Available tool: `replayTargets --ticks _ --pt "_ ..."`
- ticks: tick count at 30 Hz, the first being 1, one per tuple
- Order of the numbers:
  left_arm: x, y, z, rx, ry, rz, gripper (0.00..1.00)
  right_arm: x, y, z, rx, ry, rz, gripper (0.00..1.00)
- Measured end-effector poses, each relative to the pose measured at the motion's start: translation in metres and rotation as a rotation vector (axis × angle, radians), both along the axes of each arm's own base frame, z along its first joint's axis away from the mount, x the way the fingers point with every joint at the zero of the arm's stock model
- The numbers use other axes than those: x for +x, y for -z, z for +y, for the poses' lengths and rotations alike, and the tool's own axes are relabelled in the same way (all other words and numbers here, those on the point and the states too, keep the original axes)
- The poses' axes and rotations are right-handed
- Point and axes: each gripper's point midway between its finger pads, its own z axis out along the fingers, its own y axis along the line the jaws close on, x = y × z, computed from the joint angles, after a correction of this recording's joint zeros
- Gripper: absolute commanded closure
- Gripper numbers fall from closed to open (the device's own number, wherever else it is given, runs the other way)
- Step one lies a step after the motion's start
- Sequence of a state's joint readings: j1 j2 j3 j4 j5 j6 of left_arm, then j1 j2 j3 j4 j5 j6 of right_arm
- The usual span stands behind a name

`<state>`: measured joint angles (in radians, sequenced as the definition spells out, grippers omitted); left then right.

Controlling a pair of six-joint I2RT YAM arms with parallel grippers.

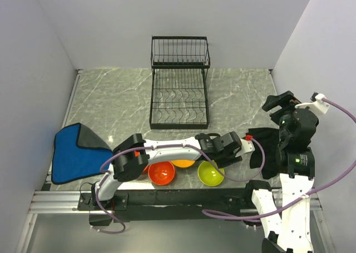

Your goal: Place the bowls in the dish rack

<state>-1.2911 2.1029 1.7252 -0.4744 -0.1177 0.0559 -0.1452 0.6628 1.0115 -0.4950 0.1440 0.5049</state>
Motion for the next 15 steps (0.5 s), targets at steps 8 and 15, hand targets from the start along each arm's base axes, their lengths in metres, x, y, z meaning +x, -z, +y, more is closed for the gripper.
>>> replayTargets --ticks 8,15 --pt "-0.0015 0.007 0.0039 0.019 -0.002 -0.008 0.47 -0.0019 -0.0019 -0.0001 -0.001 0.002 -0.008 0.12" --pt "0.0026 0.0077 0.0014 0.011 -0.014 -0.025 0.5 -0.0017 -0.0019 0.0006 0.003 -0.001 -0.009 0.12"
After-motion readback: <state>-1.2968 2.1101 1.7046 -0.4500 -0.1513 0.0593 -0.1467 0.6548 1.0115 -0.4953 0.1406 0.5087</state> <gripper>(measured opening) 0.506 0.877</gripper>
